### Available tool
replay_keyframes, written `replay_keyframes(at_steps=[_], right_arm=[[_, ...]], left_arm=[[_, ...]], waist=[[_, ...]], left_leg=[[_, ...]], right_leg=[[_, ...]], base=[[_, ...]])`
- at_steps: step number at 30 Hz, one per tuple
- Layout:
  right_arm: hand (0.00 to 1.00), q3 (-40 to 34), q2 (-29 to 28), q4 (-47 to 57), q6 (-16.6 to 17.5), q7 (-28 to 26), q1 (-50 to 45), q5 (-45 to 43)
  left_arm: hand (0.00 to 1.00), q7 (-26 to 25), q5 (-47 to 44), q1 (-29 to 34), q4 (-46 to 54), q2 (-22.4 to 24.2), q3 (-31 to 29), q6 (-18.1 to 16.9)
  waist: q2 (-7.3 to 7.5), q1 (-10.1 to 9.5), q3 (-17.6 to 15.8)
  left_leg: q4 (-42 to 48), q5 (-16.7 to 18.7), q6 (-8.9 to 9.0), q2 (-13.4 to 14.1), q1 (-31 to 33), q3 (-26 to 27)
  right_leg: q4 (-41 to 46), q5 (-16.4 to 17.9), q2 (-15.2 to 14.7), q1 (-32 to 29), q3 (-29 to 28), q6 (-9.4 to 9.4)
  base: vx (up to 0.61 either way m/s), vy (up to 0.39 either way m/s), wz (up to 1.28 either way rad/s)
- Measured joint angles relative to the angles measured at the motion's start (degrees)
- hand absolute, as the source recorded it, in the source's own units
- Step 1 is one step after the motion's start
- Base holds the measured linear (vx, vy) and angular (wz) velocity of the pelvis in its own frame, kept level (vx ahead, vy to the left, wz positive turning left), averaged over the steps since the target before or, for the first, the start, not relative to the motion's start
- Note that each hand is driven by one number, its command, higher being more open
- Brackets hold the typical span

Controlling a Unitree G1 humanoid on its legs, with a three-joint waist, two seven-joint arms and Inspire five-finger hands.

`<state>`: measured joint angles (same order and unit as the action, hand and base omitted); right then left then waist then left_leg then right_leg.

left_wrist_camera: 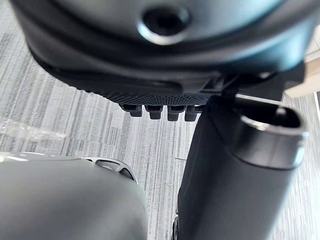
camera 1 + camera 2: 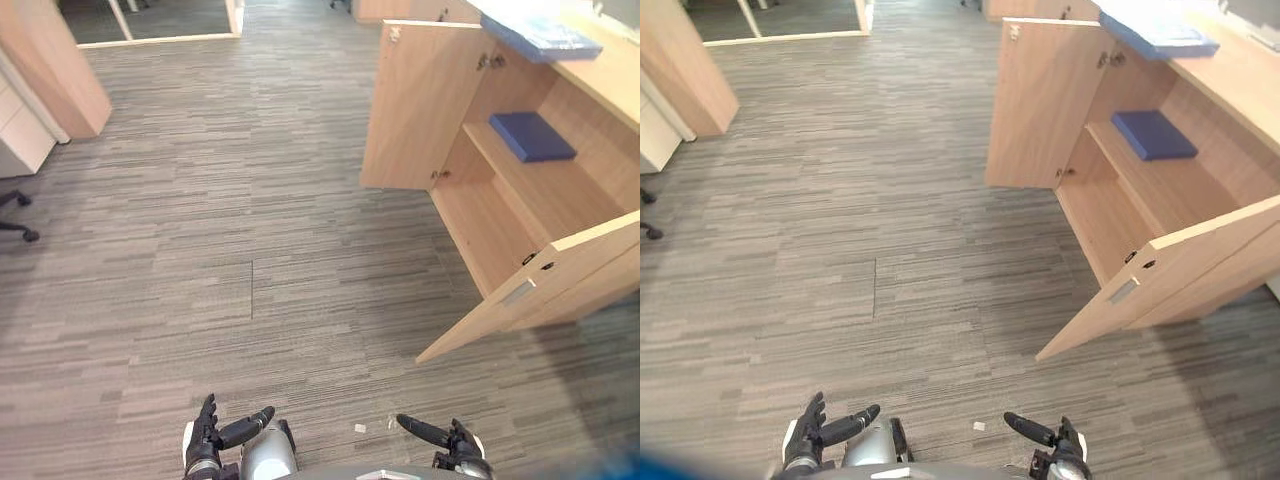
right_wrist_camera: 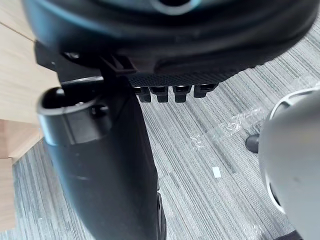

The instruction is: Walk over to the cabinet, pick up the folder, carry it to the office cabinet, place the folder inside the office cabinet, then close the office cabinet door

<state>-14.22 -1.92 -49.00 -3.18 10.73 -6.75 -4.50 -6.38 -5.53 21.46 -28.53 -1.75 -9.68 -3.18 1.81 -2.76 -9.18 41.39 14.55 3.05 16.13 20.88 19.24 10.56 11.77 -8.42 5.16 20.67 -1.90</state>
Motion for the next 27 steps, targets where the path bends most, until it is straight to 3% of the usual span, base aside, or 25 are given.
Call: replay_keyframes(at_steps=[2,4,5,6,7,8,9,10,11,12,13,14,15,16,17,18,19,20,23,24,25,26,27], right_arm=[[1.00,0.25,-0.50,0.00,-0.02,0.03,0.07,0.00],[1.00,-0.06,-0.09,-0.77,0.09,0.24,0.18,-0.01],[1.00,-0.36,0.02,-1.52,0.18,0.37,0.36,-0.01],[1.00,-0.40,-0.21,-3.94,0.18,0.57,1.16,-0.05],[1.00,-0.24,-1.57,-5.59,-0.22,-0.27,2.33,-0.01],[1.00,0.19,-1.73,-5.71,-0.28,-0.67,2.44,-0.07],[1.00,0.02,-1.77,-5.65,-0.24,-0.89,2.58,-0.04],[1.00,-0.67,-1.79,-5.56,-0.21,-0.83,2.62,-0.05],[1.00,-1.15,-1.73,-5.39,-0.21,-0.76,2.66,-0.10],[1.00,-2.14,-1.53,-4.50,-0.37,-0.67,2.71,-0.14],[1.00,-2.64,-1.17,-2.92,-0.59,-0.65,2.10,-0.14],[1.00,-2.42,-0.70,-1.14,-0.57,-0.30,1.32,0.01],[1.00,-2.55,-0.29,1.84,-0.56,-0.13,0.78,-0.14],[1.00,-2.46,0.04,3.32,-0.58,-0.19,0.94,-0.16],[1.00,-2.30,0.30,4.89,-0.51,-0.32,1.13,-0.14],[1.00,-1.74,0.21,6.30,-0.48,-0.79,1.55,-0.15],[1.00,-1.17,0.15,7.23,-0.46,-0.94,1.55,-0.12],[1.00,-0.11,-0.09,9.06,-0.38,-1.54,1.39,-0.12],[1.00,0.19,-0.21,11.79,-0.37,-1.84,0.61,0.04],[1.00,0.18,-0.19,12.14,-0.60,-1.69,-1.55,0.12],[1.00,0.23,-0.30,12.24,-0.62,-1.67,-2.93,0.20],[1.00,-0.20,0.88,12.33,-0.95,-1.95,-3.00,0.14],[1.00,0.16,2.30,13.37,-0.97,-1.97,-2.78,1.25]], left_arm=[[1.00,-0.70,-0.08,-0.26,0.27,-0.40,-0.10,0.00],[1.00,-1.65,-0.11,-0.72,-0.01,-0.26,-0.04,0.00],[1.00,-1.86,-0.29,-0.95,-0.15,-0.06,-0.20,0.02],[1.00,-2.27,-0.33,-2.27,-1.07,-1.00,-0.24,0.02],[1.00,-3.21,-0.37,-3.61,-2.05,-2.40,-0.32,0.01],[1.00,-3.32,-0.41,-4.11,-2.75,-2.58,-0.33,0.02],[1.00,-3.19,-1.04,-4.69,-3.20,-2.47,-0.46,0.20],[1.00,-3.24,-1.00,-4.70,-3.46,-2.34,-0.27,0.53],[1.00,-3.02,-1.24,-4.77,-3.75,-1.91,-0.30,0.85],[1.00,-2.76,-1.07,-4.86,-4.75,-1.96,-0.25,1.31],[1.00,-2.61,-1.12,-4.65,-5.97,-1.04,-0.15,2.04],[1.00,-2.62,-1.12,-4.46,-6.58,-0.56,-0.12,2.28],[1.00,-2.64,-1.11,-4.43,-7.05,-0.32,-0.11,2.56],[1.00,-2.68,-1.09,-4.47,-7.66,-0.39,0.19,2.57],[1.00,-2.58,-0.64,-4.88,-8.53,-0.59,1.23,2.81],[1.00,-2.28,-0.35,-5.34,-9.35,-0.80,2.51,3.03],[1.00,-2.02,-0.04,-5.71,-9.55,-0.73,2.95,3.24],[1.00,-1.53,0.60,-7.04,-10.53,-0.63,4.68,3.40],[1.00,-0.43,1.88,-8.57,-11.27,-0.36,6.92,3.66],[1.00,-0.19,2.92,-8.63,-10.81,-0.42,7.90,3.55],[1.00,0.23,3.63,-8.12,-9.83,-0.90,8.22,3.64],[1.00,0.45,4.15,-8.30,-10.03,-0.22,8.16,3.44],[1.00,0.50,4.18,-8.66,-10.14,-0.02,8.43,3.61]], waist=[[0.89,0.00,-0.52],[0.48,0.20,-0.53],[0.45,0.24,-0.67],[1.43,0.24,-0.95],[3.24,1.37,-0.48],[3.67,1.78,-0.18],[4.44,1.93,0.40],[5.66,2.61,1.50],[5.76,2.82,1.73],[5.76,2.87,1.75],[5.15,2.98,2.29],[4.15,3.20,2.84],[3.02,4.11,2.63],[1.84,4.74,1.95],[0.61,4.83,1.60],[-0.50,4.83,1.15],[-0.91,4.93,0.80],[-1.68,5.51,-0.80],[-2.10,7.22,-2.60],[-0.92,7.63,-2.88],[0.31,7.60,-2.58],[-0.85,6.78,-2.65],[-1.86,6.73,-2.63]], left_leg=[[-9.55,-1.71,1.91,0.27,0.19,-1.62],[-24.95,-8.18,3.31,1.13,-1.41,-5.34],[-26.75,-12.50,5.19,1.33,-2.27,-5.65],[-24.51,-16.86,5.40,-0.72,-2.59,-5.56],[-19.59,-12.42,5.00,-1.64,-0.65,-5.84],[-17.27,-10.45,4.76,-2.13,0.10,-6.08],[-13.48,-6.70,3.41,-3.58,0.28,-5.78],[-11.56,-4.13,1.94,-5.43,-0.91,-4.03],[-11.12,-2.94,1.11,-6.48,-2.22,-2.81],[-12.59,-1.58,-0.32,-8.96,-6.49,-0.69],[-16.62,-1.49,-1.17,-11.83,-11.91,1.20],[-19.13,-1.52,-2.21,-12.68,-14.34,2.21],[-22.22,-1.51,-3.01,-13.87,-18.30,2.62],[-24.56,-1.62,-3.35,-14.64,-21.60,2.60],[-27.69,-1.55,-3.48,-14.93,-25.96,2.71],[-29.77,-1.56,-3.49,-14.95,-28.80,3.05],[-30.43,-1.55,-3.49,-14.96,-29.92,3.26],[-31.18,-1.55,-3.49,-14.93,-32.46,3.17],[-31.85,-1.51,-3.55,-14.93,-35.67,1.50],[-33.08,-1.14,-2.77,-16.41,-37.94,0.39],[-33.37,-0.55,-1.71,-17.38,-39.30,-0.30],[-32.54,1.07,0.54,-16.12,-41.58,-1.05],[-27.48,1.48,0.72,-14.45,-39.93,-1.99]], right_leg=[[-1.52,-0.33,-2.46,1.70,-1.92,-1.35],[-3.05,-0.23,-4.92,4.42,-3.74,-4.57],[-3.88,-0.03,-5.65,5.47,-4.08,-5.54],[-5.70,-0.30,-7.70,7.26,-3.97,-5.99],[-3.95,-0.87,-8.40,6.88,-4.11,-6.06],[-2.63,-1.50,-8.79,6.54,-3.48,-6.07],[-0.52,-3.59,-11.13,5.72,-4.04,-7.68],[2.11,-5.22,-14.02,5.28,-5.38,-7.19],[5.08,-6.26,-15.87,4.39,-5.69,-5.96],[12.67,-9.88,-20.28,1.41,-5.01,-0.79],[18.87,-16.84,-25.56,-1.62,-1.38,7.98],[23.12,-18.82,-27.33,-2.87,0.68,10.69],[34.51,-17.70,-29.73,-5.54,4.31,13.60],[43.82,-14.97,-30.32,-7.78,6.50,14.04],[51.68,-9.21,-28.12,-11.23,8.41,11.47],[54.12,-3.15,-24.63,-14.46,11.23,8.73],[53.82,-0.53,-22.92,-16.15,12.83,8.28],[48.38,3.55,-17.96,-19.95,16.02,6.57],[33.11,3.43,-11.41,-25.46,17.23,4.28],[20.12,-2.90,-8.41,-26.53,17.16,4.51],[16.47,-8.35,-8.21,-26.63,17.15,7.44],[20.95,-7.48,-8.38,-27.57,16.37,14.72],[23.84,-3.43,-8.63,-27.54,16.78,12.41]], base=[[0.30,0.267,-0.52],[0.38,0.437,-0.57],[0.36,0.486,-0.45],[0.34,0.471,-0.25],[0.40,0.475,-0.12],[0.42,0.439,-0.14],[0.49,0.478,-0.21],[0.44,0.460,-0.34],[0.48,0.463,-0.47],[0.47,0.412,-0.74],[0.49,0.399,-0.79],[0.48,0.376,-0.59],[0.37,0.284,-0.34],[0.40,0.299,-0.48],[0.35,0.217,-0.61],[0.34,0.178,-0.59],[0.40,0.105,-0.45],[0.41,0.014,-0.24],[0.33,-0.081,0.26],[0.44,-0.183,0.72],[0.50,-0.200,0.39],[0.47,-0.190,-0.05],[0.47,-0.207,-0.05]])
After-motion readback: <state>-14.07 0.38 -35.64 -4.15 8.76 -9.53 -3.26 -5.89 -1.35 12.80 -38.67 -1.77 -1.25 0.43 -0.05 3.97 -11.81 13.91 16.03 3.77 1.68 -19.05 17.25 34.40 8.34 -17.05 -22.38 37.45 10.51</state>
